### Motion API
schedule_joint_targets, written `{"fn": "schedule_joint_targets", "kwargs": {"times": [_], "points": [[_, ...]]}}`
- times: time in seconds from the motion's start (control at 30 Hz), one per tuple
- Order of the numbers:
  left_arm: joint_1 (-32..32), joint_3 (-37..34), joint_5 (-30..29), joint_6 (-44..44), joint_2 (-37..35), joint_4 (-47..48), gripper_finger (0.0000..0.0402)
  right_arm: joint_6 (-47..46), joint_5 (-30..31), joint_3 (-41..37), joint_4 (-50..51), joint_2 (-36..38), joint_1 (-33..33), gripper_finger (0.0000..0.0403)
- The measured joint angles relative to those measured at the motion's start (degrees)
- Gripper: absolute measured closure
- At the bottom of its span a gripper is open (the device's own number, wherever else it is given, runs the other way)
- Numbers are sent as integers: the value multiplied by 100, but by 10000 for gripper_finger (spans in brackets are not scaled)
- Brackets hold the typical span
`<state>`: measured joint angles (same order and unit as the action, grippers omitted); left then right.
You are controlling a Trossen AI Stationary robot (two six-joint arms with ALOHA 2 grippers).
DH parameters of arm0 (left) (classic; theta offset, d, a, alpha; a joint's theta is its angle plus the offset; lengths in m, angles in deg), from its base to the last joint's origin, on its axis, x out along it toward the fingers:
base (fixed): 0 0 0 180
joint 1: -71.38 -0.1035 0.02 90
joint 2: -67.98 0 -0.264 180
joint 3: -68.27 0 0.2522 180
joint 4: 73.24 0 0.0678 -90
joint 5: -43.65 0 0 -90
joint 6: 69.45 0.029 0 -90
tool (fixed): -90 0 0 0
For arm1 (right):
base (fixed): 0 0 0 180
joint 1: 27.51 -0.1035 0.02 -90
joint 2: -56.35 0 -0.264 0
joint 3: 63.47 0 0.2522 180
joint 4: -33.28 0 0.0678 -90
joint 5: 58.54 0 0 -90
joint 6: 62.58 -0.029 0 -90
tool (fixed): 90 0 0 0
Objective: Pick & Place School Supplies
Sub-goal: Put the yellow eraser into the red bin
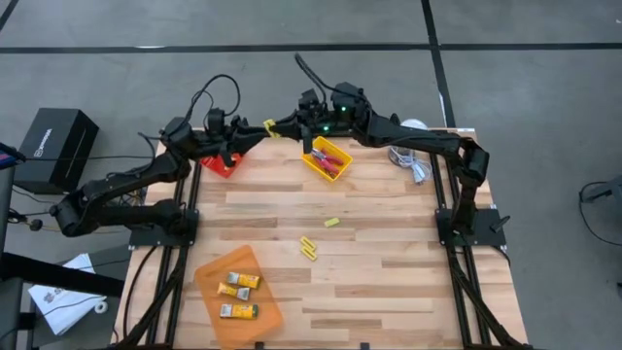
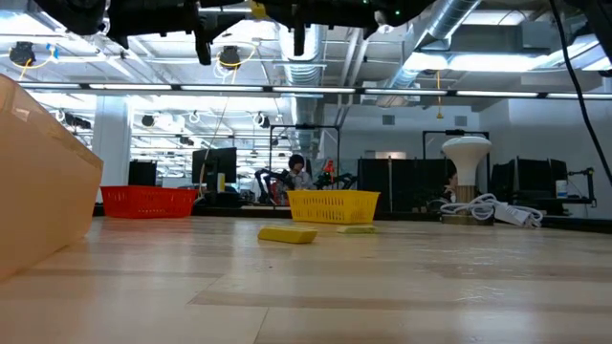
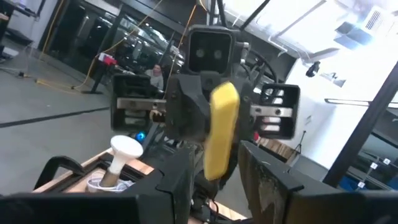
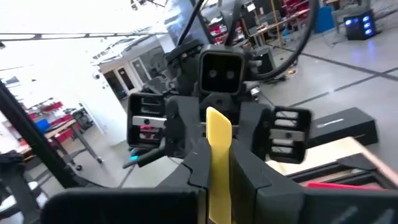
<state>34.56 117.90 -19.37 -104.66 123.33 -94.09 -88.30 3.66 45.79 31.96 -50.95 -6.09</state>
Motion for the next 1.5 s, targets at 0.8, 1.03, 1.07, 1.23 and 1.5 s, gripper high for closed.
{"fn": "schedule_joint_targets", "kwargs": {"times": [0.8, 1.03, 1.07, 1.23, 1.5], "points": [[518, 603, -197, 25, 1132, -682, 292, -69, 249, 7, -192, 17, -67, 382], [396, 603, 80, 70, 1067, -623, 318, -89, 172, 4, -194, 6, -81, 382], [337, 603, 196, 65, 1054, -623, 319, -89, 151, 4, -192, 6, -84, 382], [-90, 603, 621, -155, 913, -602, 321, -87, 92, 4, -204, 8, -64, 382], [-143, 603, 776, -265, 921, -612, 321, -85, 65, 4, -188, 8, -62, 382]]}}
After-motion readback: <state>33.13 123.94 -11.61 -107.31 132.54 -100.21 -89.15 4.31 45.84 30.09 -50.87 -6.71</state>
